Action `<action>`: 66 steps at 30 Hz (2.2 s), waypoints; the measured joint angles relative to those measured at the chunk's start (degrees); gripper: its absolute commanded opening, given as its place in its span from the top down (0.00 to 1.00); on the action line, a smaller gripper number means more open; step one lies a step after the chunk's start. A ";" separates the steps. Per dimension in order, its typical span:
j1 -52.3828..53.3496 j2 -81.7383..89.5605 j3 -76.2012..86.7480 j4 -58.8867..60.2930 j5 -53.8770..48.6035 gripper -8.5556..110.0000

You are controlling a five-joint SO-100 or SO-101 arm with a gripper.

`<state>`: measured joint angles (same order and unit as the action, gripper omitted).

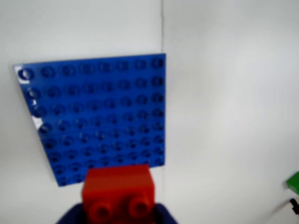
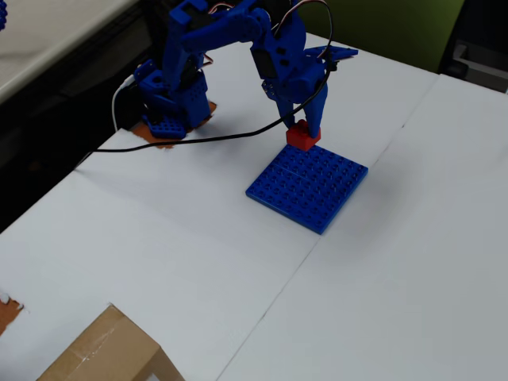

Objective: Pick up the 2x2 red block and go up the 8x8 blue block.

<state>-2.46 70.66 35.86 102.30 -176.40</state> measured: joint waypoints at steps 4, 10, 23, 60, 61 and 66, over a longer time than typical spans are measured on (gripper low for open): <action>0.00 0.00 0.00 0.00 0.00 0.92; 0.00 0.00 -0.09 0.00 0.00 0.93; 0.00 0.00 -0.18 0.00 0.00 0.93; -0.09 3.08 7.91 -4.83 0.00 0.92; -0.09 3.08 7.91 -4.83 0.00 0.92; -0.09 3.08 7.91 -4.31 0.00 0.92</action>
<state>-2.55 73.74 43.77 98.00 -176.40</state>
